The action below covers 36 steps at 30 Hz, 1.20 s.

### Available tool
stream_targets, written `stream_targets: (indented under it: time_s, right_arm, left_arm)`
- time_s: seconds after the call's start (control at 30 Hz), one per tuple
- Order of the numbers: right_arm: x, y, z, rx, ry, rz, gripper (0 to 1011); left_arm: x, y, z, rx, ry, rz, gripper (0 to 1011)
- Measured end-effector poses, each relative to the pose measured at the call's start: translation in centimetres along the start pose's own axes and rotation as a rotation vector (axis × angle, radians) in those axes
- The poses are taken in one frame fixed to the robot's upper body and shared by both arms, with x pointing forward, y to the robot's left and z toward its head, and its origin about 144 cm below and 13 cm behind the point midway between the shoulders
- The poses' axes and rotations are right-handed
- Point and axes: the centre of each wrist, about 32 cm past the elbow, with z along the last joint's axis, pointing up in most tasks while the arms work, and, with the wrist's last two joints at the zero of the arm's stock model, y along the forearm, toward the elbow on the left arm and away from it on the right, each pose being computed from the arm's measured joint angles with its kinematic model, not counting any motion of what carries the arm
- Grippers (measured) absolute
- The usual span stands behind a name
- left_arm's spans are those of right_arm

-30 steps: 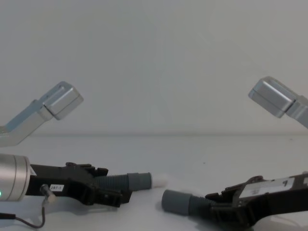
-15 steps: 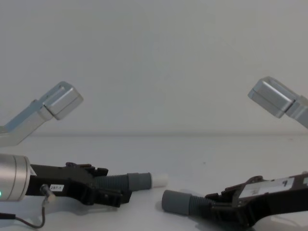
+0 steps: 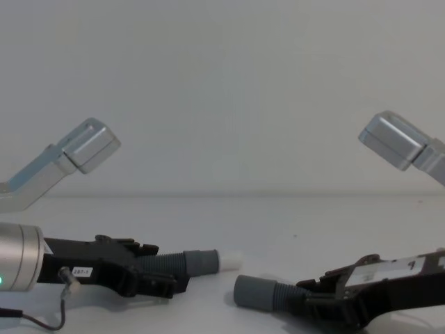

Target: Use both hands to pick up one end of the pipe from the table, align the ends, and insert them.

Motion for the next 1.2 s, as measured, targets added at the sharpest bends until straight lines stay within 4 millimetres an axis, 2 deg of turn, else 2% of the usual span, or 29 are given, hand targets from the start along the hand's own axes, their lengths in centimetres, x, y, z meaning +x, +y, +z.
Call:
stream_targets:
  time_s: [1.2]
  right_arm:
    - [0.00,0.00,0.00,0.000,0.000,0.000,255]
  left_arm:
    - [0.00,0.00,0.00,0.000,0.000,0.001,697]
